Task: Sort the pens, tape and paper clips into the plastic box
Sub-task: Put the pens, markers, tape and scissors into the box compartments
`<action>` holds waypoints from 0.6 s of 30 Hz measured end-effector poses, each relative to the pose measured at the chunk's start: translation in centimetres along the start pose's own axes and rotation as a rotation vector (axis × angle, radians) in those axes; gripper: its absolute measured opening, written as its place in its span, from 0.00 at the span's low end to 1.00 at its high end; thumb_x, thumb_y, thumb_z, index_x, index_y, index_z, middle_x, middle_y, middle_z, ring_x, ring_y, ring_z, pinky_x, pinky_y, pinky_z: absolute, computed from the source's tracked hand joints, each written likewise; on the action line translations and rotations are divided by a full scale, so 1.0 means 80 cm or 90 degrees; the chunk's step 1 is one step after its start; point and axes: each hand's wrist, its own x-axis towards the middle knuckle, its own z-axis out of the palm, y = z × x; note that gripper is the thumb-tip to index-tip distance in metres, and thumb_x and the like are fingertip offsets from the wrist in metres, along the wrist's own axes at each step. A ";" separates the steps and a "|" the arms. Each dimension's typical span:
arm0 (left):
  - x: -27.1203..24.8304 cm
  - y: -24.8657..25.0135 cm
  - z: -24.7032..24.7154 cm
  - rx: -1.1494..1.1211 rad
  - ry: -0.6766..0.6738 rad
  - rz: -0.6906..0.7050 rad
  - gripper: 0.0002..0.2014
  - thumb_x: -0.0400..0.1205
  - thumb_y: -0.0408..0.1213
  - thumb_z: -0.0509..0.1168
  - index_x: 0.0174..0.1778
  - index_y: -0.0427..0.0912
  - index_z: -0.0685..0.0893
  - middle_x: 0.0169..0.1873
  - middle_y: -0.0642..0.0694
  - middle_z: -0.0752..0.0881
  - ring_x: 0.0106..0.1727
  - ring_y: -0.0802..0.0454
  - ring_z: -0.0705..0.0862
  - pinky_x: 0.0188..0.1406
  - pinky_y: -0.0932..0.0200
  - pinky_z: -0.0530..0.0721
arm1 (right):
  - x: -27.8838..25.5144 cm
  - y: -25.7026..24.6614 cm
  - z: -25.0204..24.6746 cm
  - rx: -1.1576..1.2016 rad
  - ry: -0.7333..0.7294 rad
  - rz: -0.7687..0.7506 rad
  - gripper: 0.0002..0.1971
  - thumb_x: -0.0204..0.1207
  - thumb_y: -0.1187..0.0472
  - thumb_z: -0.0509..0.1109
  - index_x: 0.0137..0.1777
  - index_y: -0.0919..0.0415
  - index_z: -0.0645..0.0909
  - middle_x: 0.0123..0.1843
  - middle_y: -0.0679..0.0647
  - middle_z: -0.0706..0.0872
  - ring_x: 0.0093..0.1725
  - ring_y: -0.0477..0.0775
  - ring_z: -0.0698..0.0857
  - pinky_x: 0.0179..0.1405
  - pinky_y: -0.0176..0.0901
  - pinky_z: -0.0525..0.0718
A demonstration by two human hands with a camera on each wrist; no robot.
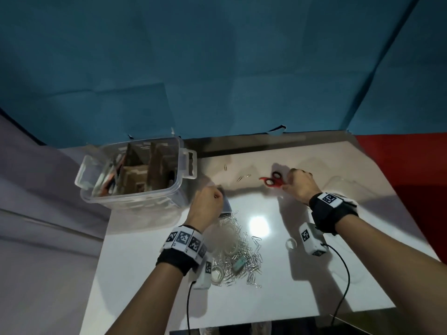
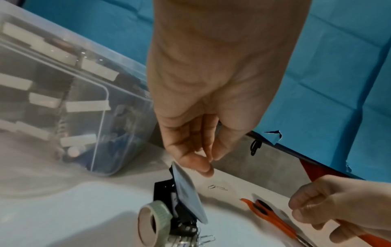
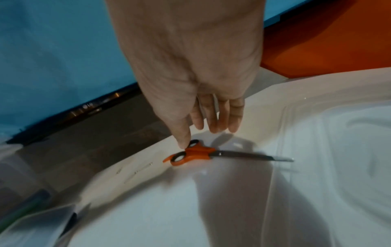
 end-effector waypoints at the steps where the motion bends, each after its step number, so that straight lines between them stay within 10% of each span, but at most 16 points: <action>1: -0.001 -0.001 0.003 -0.007 0.008 -0.011 0.15 0.85 0.28 0.60 0.38 0.35 0.90 0.34 0.45 0.90 0.37 0.48 0.90 0.37 0.56 0.86 | 0.006 0.004 0.008 -0.024 -0.009 -0.002 0.16 0.75 0.59 0.75 0.60 0.60 0.78 0.55 0.58 0.85 0.56 0.64 0.83 0.56 0.49 0.80; 7: -0.003 -0.041 0.024 -0.084 0.051 -0.131 0.03 0.83 0.36 0.65 0.48 0.42 0.82 0.48 0.39 0.90 0.47 0.40 0.88 0.47 0.49 0.86 | -0.006 0.016 0.077 -0.033 0.061 -0.057 0.25 0.76 0.70 0.67 0.73 0.66 0.67 0.60 0.66 0.81 0.61 0.69 0.78 0.61 0.55 0.79; 10: 0.004 -0.055 0.033 -0.127 0.064 -0.173 0.22 0.81 0.54 0.68 0.55 0.37 0.83 0.47 0.40 0.89 0.49 0.39 0.88 0.51 0.45 0.87 | -0.011 0.019 0.097 0.007 0.085 -0.125 0.19 0.76 0.71 0.69 0.67 0.66 0.74 0.55 0.63 0.85 0.56 0.64 0.84 0.62 0.54 0.83; 18: 0.031 -0.042 0.051 -0.147 0.034 -0.225 0.21 0.81 0.41 0.73 0.24 0.40 0.76 0.22 0.44 0.78 0.28 0.47 0.77 0.33 0.55 0.76 | -0.030 0.010 0.069 0.057 0.028 -0.152 0.14 0.73 0.75 0.68 0.57 0.64 0.83 0.50 0.60 0.87 0.49 0.62 0.86 0.54 0.53 0.85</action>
